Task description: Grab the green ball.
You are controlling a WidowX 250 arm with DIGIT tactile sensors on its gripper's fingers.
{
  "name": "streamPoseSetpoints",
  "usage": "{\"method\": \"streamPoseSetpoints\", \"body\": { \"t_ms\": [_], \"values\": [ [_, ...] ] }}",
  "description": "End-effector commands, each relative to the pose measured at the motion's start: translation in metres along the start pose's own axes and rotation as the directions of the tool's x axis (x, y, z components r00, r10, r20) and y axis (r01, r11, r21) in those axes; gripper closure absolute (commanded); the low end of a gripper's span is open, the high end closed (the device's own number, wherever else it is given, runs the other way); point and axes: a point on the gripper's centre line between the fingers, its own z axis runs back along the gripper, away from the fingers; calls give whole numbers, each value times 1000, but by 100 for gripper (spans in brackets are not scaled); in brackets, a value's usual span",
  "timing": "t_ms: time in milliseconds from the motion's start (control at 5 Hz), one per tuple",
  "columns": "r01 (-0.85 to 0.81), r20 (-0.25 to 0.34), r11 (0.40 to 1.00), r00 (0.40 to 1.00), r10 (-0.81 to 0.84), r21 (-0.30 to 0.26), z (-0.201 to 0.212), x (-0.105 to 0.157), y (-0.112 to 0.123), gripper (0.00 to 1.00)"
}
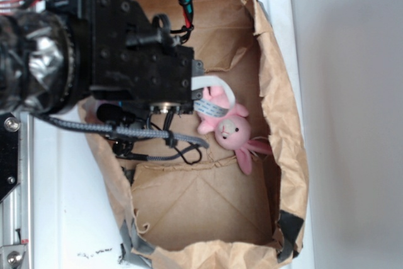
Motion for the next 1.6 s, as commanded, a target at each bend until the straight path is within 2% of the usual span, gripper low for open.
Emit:
{"method": "streamPoseSetpoints", "body": {
  "t_ms": [0,200,600,1000,1200,1400],
  "values": [
    [-23,70,1000,997,22,10,16,10,15,0],
    [-24,91,1000,996,23,9,9,12,12,0],
    [-55,99,998,993,58,-35,19,27,7,0],
    [-42,110,999,993,42,-6,10,23,5,0],
    [-49,121,999,991,50,-15,9,26,3,0],
    [-58,130,998,990,57,2,1,32,1,0]
  ]
}}
